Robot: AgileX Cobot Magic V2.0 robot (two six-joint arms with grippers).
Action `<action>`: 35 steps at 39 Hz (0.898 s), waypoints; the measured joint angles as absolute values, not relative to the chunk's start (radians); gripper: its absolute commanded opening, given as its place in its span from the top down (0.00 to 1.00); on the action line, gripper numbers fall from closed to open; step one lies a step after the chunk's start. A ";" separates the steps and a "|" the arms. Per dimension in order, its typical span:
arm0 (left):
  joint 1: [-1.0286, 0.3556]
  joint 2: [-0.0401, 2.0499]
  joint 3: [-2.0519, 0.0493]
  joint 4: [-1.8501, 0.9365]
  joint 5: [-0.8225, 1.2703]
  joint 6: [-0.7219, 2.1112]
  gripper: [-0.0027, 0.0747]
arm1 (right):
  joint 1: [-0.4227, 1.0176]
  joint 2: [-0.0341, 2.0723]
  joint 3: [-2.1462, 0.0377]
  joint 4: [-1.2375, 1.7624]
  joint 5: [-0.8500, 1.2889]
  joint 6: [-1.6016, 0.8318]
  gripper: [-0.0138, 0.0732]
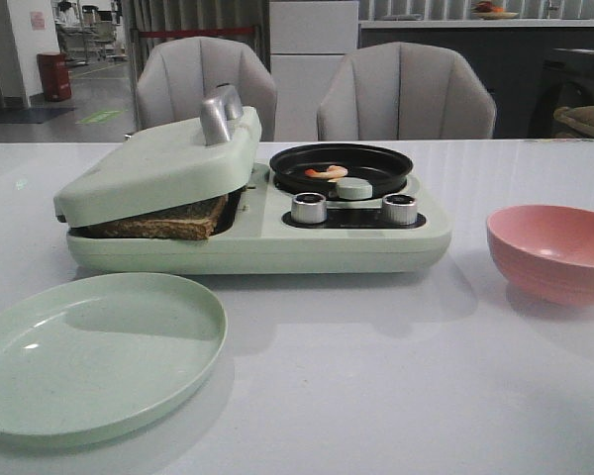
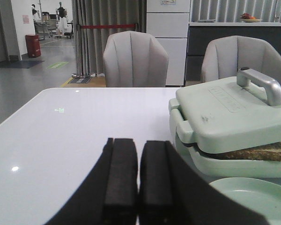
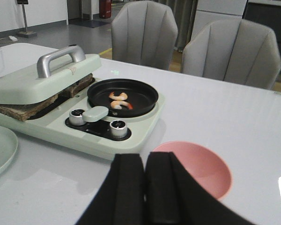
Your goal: Make breakfast with bread and shrimp
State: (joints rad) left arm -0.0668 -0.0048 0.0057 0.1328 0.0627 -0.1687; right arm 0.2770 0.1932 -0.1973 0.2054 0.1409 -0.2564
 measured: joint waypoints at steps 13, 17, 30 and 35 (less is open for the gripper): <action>-0.067 -0.005 0.006 0.133 0.063 -0.169 0.82 | 0.132 0.003 -0.030 0.059 0.044 -0.078 0.68; -0.067 -0.005 0.006 0.133 0.063 -0.169 0.82 | 0.091 -0.008 0.020 0.015 0.034 0.013 0.68; -0.067 -0.005 0.006 0.133 0.063 -0.169 0.82 | 0.083 -0.010 0.029 -0.017 0.008 0.054 0.68; -0.067 -0.005 0.006 0.133 0.063 -0.169 0.82 | 0.083 -0.010 0.029 -0.018 0.000 0.054 0.68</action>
